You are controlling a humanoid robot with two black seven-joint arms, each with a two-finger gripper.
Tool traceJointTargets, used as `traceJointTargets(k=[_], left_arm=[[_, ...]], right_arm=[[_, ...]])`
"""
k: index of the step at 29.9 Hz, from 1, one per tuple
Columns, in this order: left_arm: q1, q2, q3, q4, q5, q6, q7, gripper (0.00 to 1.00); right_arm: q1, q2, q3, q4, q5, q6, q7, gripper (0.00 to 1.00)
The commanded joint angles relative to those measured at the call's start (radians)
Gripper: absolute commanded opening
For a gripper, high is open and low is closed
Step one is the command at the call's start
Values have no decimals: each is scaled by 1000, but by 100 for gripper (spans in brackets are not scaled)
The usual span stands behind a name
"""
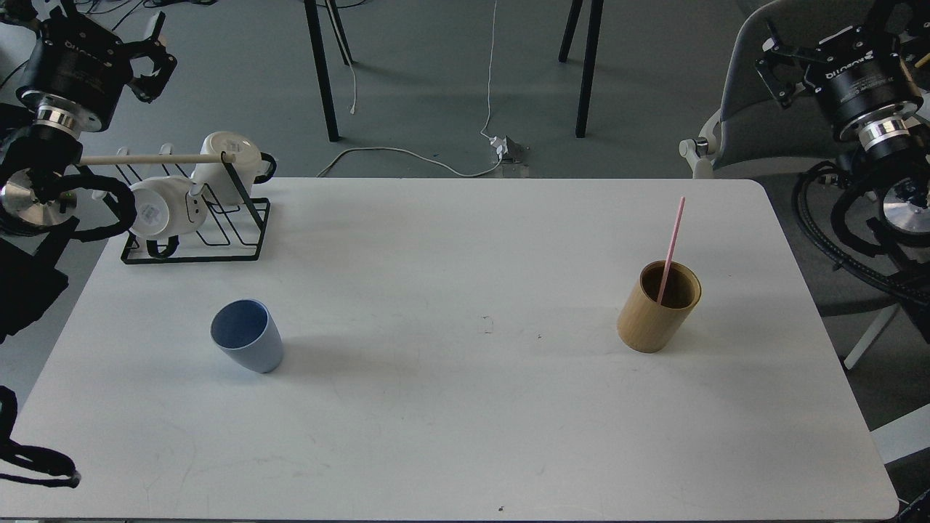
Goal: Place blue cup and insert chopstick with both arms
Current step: 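Move the left gripper from rest down toward the blue cup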
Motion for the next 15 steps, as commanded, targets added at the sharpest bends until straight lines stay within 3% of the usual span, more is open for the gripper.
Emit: traceJointTargets(k=[1, 10, 15], left_arm=[[-1, 1, -1, 2, 0, 0, -5, 100], [-6, 10, 13, -27, -5, 0, 7, 100], [-7, 46, 71, -148, 41, 0, 23, 100]], right_arm=[[0, 2, 12, 3, 1, 0, 2, 100], [2, -3, 15, 8, 1, 0, 2, 100], [-4, -15, 16, 14, 3, 0, 5, 100]])
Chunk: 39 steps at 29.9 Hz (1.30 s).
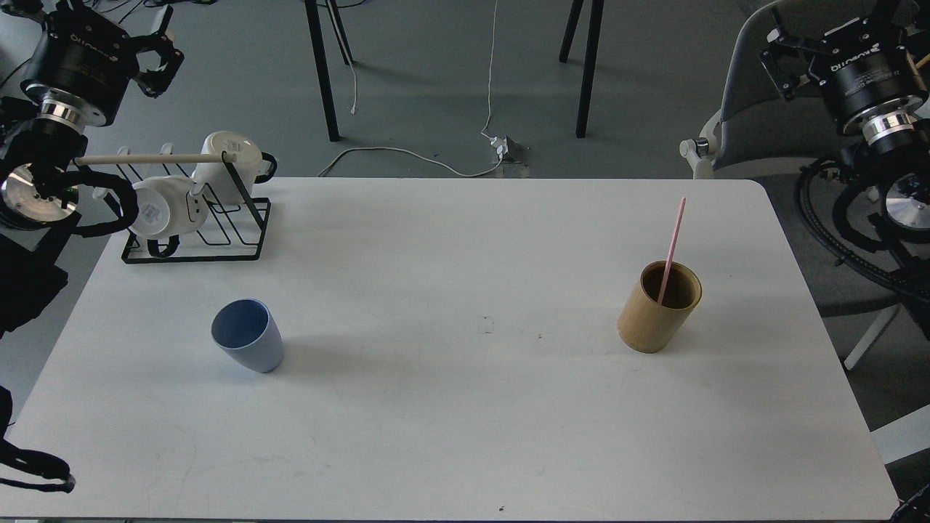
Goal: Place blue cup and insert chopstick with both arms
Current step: 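Move the left gripper from rest down toward the blue cup, then grasp the blue cup with the left gripper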
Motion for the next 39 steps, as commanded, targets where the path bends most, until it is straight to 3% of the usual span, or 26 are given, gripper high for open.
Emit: traceJointTargets(k=[1, 9, 16, 20, 22, 24, 30, 35, 39], left_arm=[[-3, 60, 60, -89, 71, 0, 7, 99], [-1, 183, 103, -334, 512, 0, 1, 96], [3, 276, 148, -456, 1046, 0, -6, 95], [5, 296, 151, -465, 1304, 0, -14, 95], [6, 313, 167, -479, 1379, 0, -41, 95], [8, 330, 219, -495, 1445, 0, -68, 95], [8, 368, 379, -535, 1591, 0, -88, 95], [13, 365, 477, -516, 1768, 73, -98, 94], [32, 367, 549, -474, 1779, 105, -141, 92]], right_arm=[[-5, -16, 1, 5, 0, 0, 3, 100], [-5, -18, 6, 5, 0, 0, 6, 100], [-18, -18, 6, 5, 0, 0, 6, 100], [-24, -22, 6, 5, -2, 0, 6, 100], [-26, -36, 6, 5, -2, 0, 6, 100], [-26, -42, 6, 5, 0, 0, 6, 100], [-28, -55, 6, 2, -1, 0, 6, 100], [-29, -68, 6, 1, -2, 0, 6, 100], [-29, -71, 8, 1, -2, 0, 6, 100]])
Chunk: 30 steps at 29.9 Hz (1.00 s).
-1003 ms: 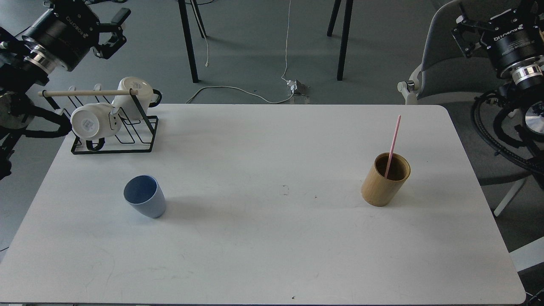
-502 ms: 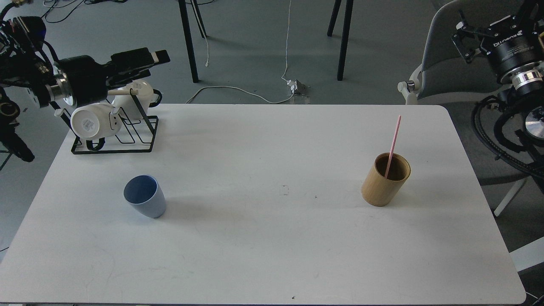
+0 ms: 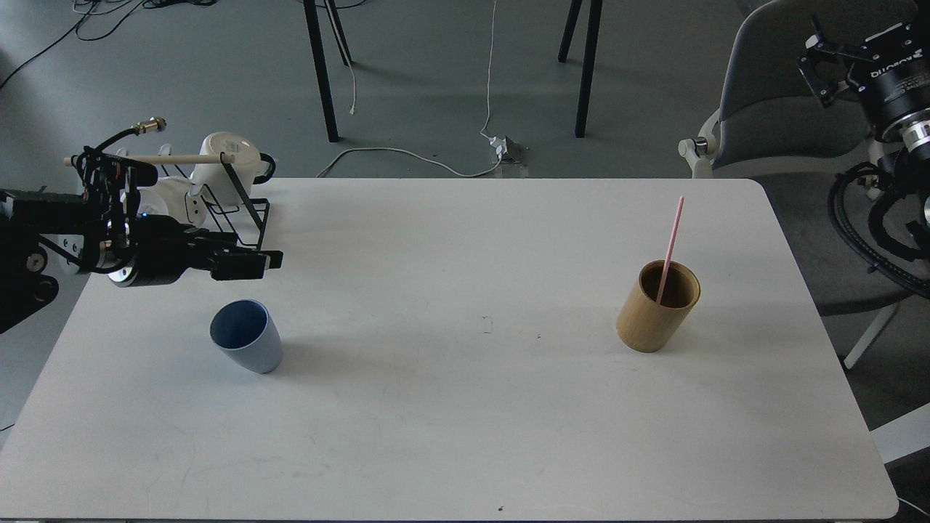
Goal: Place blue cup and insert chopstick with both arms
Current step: 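Grasp the blue cup with the left gripper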
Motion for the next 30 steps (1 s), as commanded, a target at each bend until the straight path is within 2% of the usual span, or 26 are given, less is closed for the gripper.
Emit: traceJointTargets(k=[1, 6, 11, 16, 19, 25, 30], left_arm=[[19, 3, 58, 26, 12, 38, -34, 90], [65, 3, 101, 31, 50, 95, -39, 85], [75, -13, 101, 75, 97, 124, -40, 72], [71, -59, 101, 196, 92, 113, -60, 42], [73, -91, 103, 259, 94, 111, -84, 33], [71, -99, 103, 264, 95, 113, -84, 7], [32, -99, 98, 247, 98, 112, -84, 5]], right_arm=[[-2, -7, 0, 0, 0, 0, 0, 100], [-7, -5, 2, 2, 0, 0, 0, 100], [-7, -5, 2, 3, 1, 0, 0, 100], [-7, -7, 2, 3, 0, 0, 0, 100], [-7, -8, 2, 5, 0, 0, 0, 100], [-10, -8, 2, 5, 0, 0, 1, 100], [-10, -8, 2, 5, 1, 0, 1, 100]])
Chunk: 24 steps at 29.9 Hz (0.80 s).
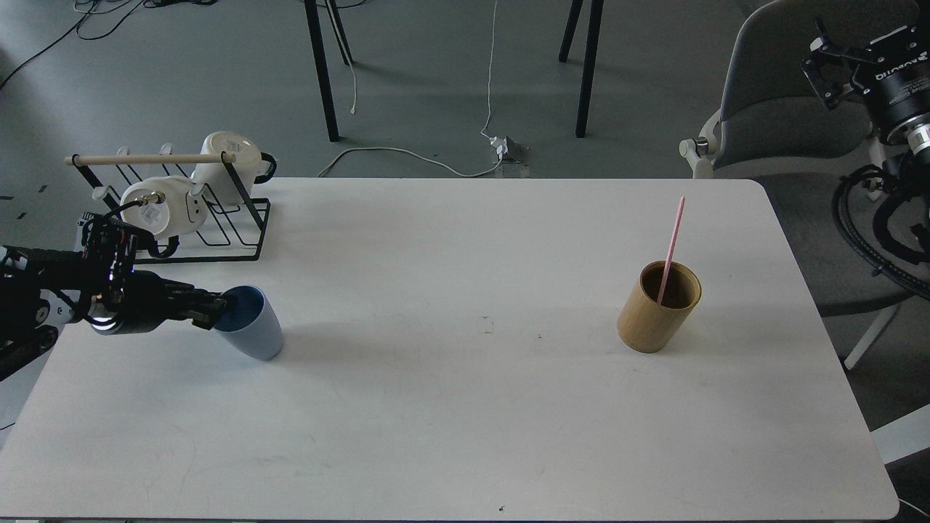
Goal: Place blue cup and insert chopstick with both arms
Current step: 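Grasp the blue cup with the left gripper, then carry the blue cup toward the tan cup and set it down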
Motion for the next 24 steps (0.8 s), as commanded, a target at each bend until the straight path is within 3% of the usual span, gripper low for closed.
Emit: traceJointTargets(k=[1, 5, 8, 14, 18, 24], left_arm=[[-54, 0, -3, -23, 3, -5, 0, 5], [-165, -5, -3, -106, 15, -94, 0, 4], [-266, -86, -3, -186, 87, -192, 0, 3], [-358, -343, -1, -188, 147, -193, 0, 4], [-366, -509, 3, -168, 161, -193, 58, 4], [-357, -703, 95, 4, 164, -193, 89, 6]], right_arm=[[-2, 0, 0, 0, 1, 0, 0, 100], [0, -11, 1, 2, 1, 0, 0, 100], [0, -11, 9, 2, 1, 0, 0, 100], [0, -29, 31, 2, 1, 0, 0, 100], [0, -69, 51, 29, 1, 0, 0, 100], [-5, -103, 52, 35, 1, 0, -1, 100]])
